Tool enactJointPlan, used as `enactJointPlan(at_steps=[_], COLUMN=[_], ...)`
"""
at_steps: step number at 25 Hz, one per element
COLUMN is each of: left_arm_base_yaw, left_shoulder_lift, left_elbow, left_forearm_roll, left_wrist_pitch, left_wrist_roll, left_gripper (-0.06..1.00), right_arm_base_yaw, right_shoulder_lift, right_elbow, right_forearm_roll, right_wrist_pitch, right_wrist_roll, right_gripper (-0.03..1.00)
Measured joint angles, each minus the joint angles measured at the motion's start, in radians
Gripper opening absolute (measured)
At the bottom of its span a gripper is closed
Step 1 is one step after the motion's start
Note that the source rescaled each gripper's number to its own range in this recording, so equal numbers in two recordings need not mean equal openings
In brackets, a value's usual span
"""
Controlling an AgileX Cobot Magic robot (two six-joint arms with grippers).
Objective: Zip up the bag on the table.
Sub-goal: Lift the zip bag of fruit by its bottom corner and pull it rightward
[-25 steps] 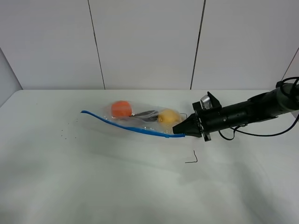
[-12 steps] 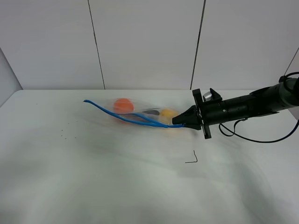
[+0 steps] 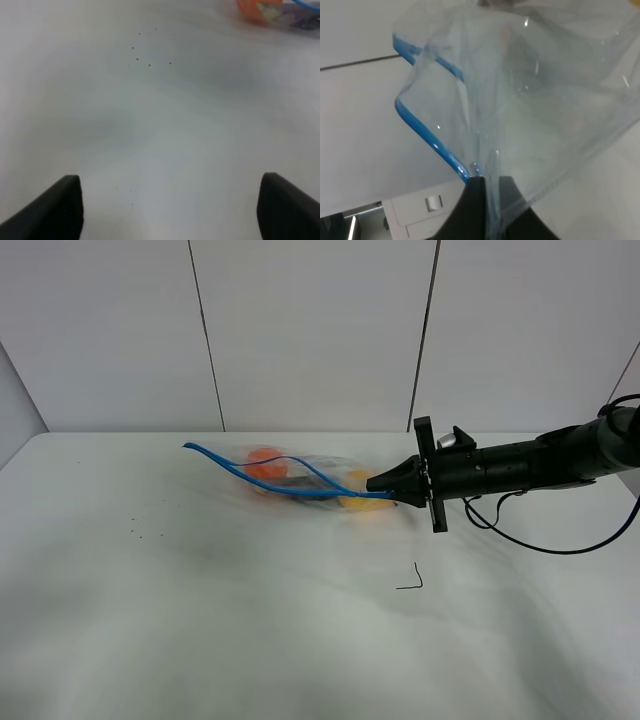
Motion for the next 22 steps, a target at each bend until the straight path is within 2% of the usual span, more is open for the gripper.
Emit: enactJointPlan(at_steps=[22], left_arm_base_yaw=[0.0], left_shoulder_lift=[0.0], left_elbow=[-0.001], left_forearm_roll=[-0.005], left_wrist_pitch=[-0.002], left_wrist_roll=[0.001], left_gripper=[0.96], right_arm_base_yaw=[0.0], right_shoulder_lift=[-0.023], right_elbow=[0.0], right_forearm_roll=[0.053], right_wrist_pitch=[0.0], right_wrist_roll=[0.052], right_gripper=[0.0])
